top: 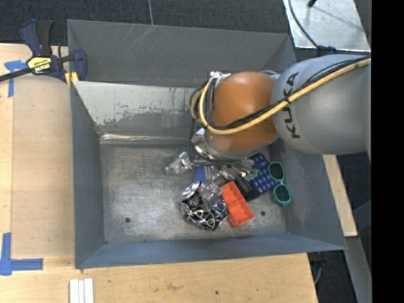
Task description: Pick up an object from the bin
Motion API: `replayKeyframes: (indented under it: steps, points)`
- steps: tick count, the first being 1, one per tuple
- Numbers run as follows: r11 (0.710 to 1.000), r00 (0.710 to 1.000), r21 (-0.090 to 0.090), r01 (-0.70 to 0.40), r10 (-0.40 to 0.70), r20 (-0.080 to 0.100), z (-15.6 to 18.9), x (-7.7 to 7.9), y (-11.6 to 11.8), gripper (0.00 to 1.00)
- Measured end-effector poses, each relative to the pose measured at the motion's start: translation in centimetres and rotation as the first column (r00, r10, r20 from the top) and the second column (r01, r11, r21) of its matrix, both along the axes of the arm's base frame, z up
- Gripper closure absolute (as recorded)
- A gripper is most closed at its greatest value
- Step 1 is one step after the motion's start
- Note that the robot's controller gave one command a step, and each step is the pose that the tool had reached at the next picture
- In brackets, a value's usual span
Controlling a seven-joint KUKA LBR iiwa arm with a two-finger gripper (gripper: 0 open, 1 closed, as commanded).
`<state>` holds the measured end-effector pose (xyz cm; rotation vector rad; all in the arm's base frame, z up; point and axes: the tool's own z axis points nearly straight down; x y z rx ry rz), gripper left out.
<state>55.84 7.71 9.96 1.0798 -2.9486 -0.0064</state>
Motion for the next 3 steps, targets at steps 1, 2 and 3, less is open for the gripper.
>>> replayKeyframes:
  steps: [1,2,3]
  points:
    - [0.999,0.999,0.000,-0.048,0.048,0.003,-1.54,0.31,1.05,0.00]
    - [0.999,0.999,-0.003,-0.048,0.048,0.005,-1.47,0.05,0.34,1.00]
    - [0.999,0.999,-0.003,-0.048,0.048,0.004,-1.47,0.05,0.34,1.00]
